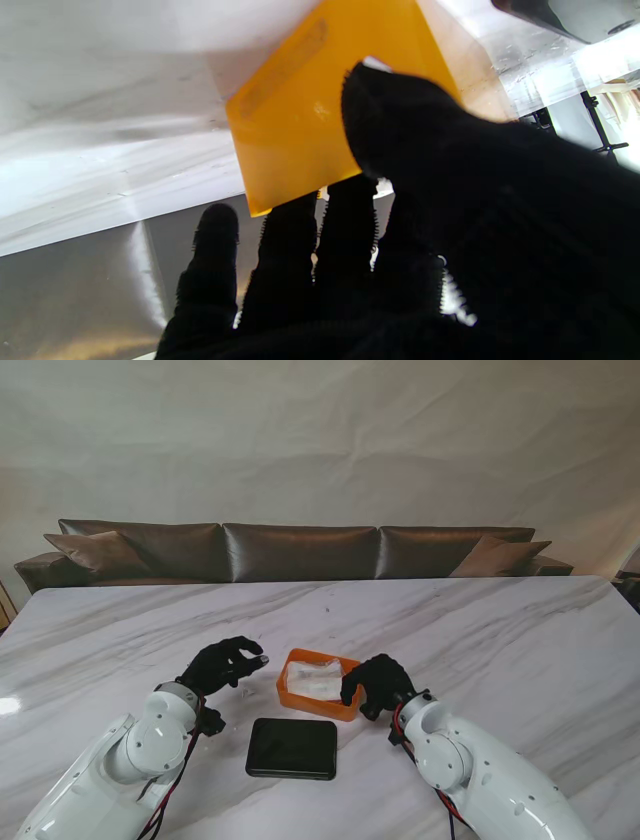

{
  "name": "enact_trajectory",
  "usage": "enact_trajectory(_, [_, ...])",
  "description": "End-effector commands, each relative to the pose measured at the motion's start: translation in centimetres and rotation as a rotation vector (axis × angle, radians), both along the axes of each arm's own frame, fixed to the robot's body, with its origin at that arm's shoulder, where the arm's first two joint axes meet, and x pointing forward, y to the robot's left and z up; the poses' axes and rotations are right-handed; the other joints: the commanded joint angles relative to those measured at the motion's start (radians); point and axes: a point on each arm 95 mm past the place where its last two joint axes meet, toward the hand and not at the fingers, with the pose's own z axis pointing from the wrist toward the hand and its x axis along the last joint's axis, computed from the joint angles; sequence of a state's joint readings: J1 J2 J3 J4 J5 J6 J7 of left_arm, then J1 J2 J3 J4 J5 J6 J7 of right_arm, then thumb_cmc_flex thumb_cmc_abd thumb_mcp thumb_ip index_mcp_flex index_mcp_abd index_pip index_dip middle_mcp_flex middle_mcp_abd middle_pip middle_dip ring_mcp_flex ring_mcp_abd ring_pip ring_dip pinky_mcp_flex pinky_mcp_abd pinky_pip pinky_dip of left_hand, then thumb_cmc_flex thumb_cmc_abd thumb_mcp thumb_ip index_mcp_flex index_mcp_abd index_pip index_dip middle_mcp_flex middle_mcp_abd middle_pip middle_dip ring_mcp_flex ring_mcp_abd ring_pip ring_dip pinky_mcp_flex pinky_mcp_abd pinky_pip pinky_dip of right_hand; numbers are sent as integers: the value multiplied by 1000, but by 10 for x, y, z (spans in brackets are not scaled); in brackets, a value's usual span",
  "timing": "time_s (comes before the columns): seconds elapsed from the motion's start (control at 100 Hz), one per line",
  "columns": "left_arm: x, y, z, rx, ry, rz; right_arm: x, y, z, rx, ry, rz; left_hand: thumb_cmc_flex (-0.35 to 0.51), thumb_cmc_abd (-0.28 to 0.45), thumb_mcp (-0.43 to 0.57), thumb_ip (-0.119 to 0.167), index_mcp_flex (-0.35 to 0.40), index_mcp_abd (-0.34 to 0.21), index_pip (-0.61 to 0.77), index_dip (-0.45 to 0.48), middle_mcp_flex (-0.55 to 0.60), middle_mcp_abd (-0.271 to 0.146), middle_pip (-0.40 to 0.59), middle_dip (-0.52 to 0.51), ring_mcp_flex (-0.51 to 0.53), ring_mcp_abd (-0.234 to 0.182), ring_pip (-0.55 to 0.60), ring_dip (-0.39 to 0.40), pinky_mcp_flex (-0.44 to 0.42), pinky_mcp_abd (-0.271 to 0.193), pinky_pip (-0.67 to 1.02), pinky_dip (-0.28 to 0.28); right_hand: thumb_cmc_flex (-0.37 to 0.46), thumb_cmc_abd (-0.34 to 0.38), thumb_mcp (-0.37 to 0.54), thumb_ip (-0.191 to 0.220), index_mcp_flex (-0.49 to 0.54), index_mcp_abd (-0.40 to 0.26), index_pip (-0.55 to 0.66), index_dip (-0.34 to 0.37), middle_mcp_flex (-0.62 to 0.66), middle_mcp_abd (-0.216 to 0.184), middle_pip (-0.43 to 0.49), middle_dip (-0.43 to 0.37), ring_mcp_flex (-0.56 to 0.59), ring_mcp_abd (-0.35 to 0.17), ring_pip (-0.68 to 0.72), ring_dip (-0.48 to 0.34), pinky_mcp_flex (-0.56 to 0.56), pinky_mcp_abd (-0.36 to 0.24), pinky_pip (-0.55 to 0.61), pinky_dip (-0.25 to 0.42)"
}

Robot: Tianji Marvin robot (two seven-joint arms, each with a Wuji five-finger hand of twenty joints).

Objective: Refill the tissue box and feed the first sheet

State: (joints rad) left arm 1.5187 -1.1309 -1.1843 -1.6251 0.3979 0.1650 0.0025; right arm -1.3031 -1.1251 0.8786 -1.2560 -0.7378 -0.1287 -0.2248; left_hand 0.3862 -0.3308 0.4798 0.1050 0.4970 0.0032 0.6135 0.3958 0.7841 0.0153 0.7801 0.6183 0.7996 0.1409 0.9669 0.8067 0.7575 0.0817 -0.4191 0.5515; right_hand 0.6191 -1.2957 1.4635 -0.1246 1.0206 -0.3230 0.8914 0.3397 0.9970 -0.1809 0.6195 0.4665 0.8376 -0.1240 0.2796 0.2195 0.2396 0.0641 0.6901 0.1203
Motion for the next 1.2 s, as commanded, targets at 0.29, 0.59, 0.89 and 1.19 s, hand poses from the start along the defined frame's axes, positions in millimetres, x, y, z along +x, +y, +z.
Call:
enact_trajectory(0.29, [-2,0,0,-1,0,-14,3,5,-9,-1,5,18,-28,33,19,7,8,-41,-2,-7,-24,-26,-12,-3,-64,85,-78,-12,-280,42,1925,69,-129,-156,42,-215,43,-101,127,-125,82,-32,43,58,81,-10,84,29,2,-32,-3,-27])
enact_trajectory(0.59, [-4,0,1,25,-25,-26,3,5,-16,1,-10,27,-23,27,31,9,49,-83,5,-6,-71,-45,-75,-32,-158,51,-219,-82,-615,154,1605,51,-165,-188,16,-309,72,-148,181,-143,124,-39,79,91,144,-11,124,60,17,-35,24,-14])
enact_trajectory(0.89, [-3,-2,-4,96,-55,-102,4,6,-20,13,-30,23,-23,2,46,-13,88,-151,3,-8,-183,-79,-241,-183,-323,-16,-486,-253,-741,162,1437,-17,-181,-188,-23,-384,108,-180,230,-168,167,-44,95,106,194,-12,157,92,28,-31,60,5])
enact_trajectory(1.19, [-2,1,-7,165,-83,-121,5,7,-25,9,-42,40,-25,-19,52,-31,98,-165,2,-9,-215,-92,-255,-218,-362,-40,-527,-285,-765,160,1409,-29,-217,-188,-52,-433,140,-186,252,-226,202,-50,89,99,221,-21,165,104,38,-25,81,17])
